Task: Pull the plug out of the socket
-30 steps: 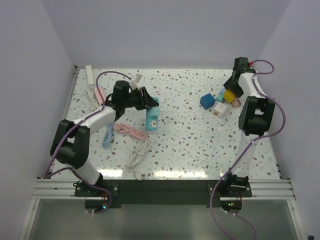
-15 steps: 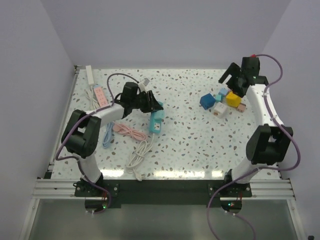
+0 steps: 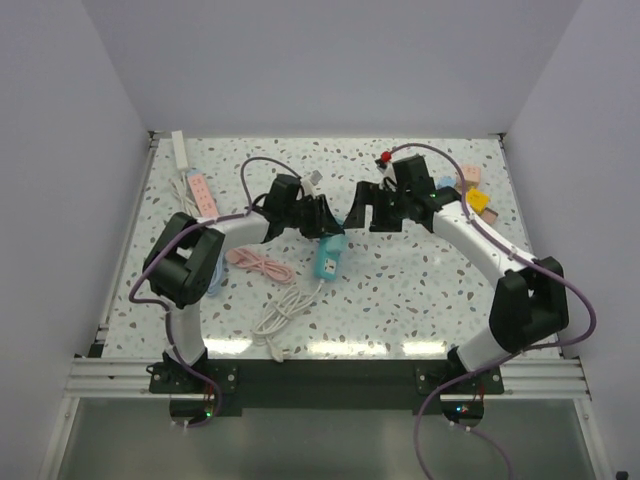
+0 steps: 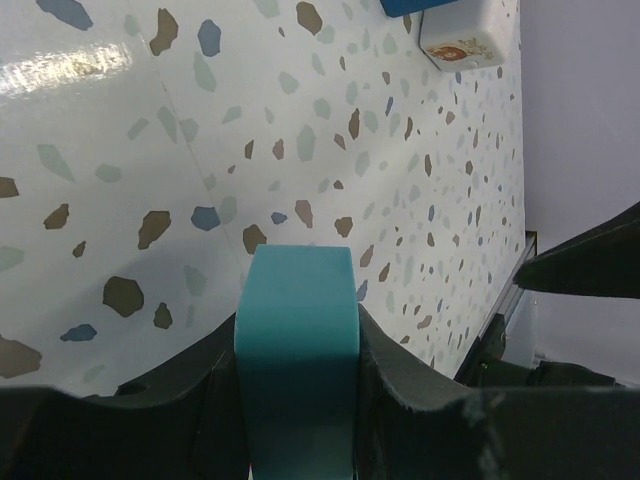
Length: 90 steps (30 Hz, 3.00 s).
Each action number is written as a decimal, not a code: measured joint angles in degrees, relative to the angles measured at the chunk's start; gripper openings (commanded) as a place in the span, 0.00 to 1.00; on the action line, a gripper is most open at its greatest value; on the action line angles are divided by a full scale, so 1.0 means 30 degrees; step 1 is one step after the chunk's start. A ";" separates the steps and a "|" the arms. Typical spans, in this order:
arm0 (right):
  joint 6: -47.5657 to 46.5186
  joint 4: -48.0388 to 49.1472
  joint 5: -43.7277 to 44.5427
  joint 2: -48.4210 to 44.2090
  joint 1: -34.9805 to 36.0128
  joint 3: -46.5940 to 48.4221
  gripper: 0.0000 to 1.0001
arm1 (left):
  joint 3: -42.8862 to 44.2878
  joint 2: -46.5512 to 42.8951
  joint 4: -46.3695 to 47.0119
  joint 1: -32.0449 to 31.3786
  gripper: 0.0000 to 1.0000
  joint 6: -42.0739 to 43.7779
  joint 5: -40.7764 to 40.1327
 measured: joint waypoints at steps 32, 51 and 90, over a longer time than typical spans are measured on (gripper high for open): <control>0.0852 -0.0175 -0.0903 0.1661 0.1683 0.0015 0.00 | -0.1071 0.0138 0.2514 -0.0342 0.00 -0.0838 0.0000; -0.0969 -0.4211 0.7009 0.1151 -0.6907 0.3606 0.00 | 0.1399 -0.0335 -0.2397 0.4393 0.00 0.1909 0.0860; 0.0918 -0.3453 0.9683 0.9763 -0.8670 1.1213 0.99 | 1.1111 0.4182 -1.1693 1.3121 1.00 0.7133 -0.4444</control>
